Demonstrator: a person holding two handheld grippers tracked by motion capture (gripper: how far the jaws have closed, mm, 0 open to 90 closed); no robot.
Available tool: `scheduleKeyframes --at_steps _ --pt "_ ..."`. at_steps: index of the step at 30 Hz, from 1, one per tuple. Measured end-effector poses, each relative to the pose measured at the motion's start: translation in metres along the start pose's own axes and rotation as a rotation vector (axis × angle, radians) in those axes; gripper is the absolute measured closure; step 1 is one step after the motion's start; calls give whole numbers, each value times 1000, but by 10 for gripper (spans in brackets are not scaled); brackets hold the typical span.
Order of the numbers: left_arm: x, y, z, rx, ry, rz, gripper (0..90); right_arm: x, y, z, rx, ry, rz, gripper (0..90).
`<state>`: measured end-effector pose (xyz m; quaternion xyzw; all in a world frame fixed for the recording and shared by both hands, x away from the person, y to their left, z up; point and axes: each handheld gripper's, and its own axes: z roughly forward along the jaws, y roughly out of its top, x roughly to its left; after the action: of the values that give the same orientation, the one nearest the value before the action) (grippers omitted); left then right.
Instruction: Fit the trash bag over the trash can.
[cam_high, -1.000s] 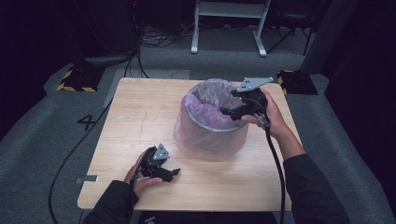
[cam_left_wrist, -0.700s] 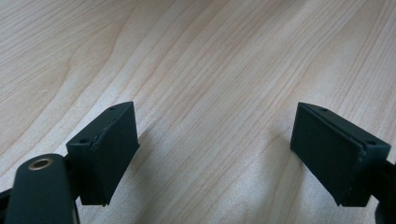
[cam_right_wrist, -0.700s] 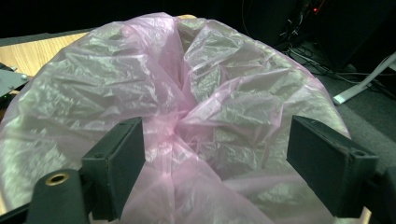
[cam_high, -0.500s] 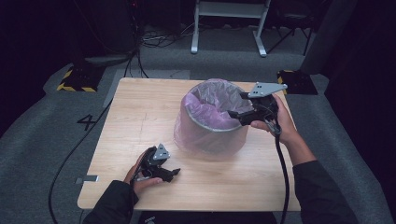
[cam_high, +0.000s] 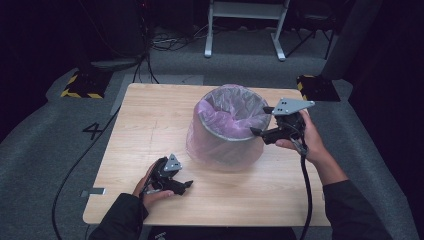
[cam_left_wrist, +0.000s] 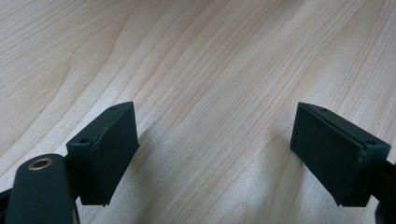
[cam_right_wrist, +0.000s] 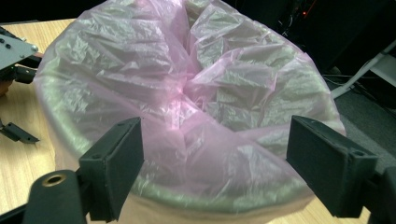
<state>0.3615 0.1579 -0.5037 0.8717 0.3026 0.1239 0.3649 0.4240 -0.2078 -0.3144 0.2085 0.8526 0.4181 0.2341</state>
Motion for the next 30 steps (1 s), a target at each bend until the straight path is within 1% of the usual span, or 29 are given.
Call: scheduleKeyframes --at_steps 5,14,16,18,22,28,30 --pt "0 0 0 0 0 0 146 3 -4 -8 -24 -4 -2 201" --pt "0 0 0 -1 0 0 146 7 -14 -20 -24 -13 -7 194" --pt "0 0 0 0 0 1 146 8 -17 -21 -17 -17 -15 193" --pt "0 0 0 0 0 0 146 11 -21 -23 -18 -34 -30 194" --pt "0 0 0 0 0 0 146 14 -29 -24 -10 -42 -41 194" --pt "0 0 0 0 0 0 146 16 -41 -22 21 -46 -44 192" --pt "0 0 0 0 0 0 146 16 -45 -22 28 -46 -37 192"
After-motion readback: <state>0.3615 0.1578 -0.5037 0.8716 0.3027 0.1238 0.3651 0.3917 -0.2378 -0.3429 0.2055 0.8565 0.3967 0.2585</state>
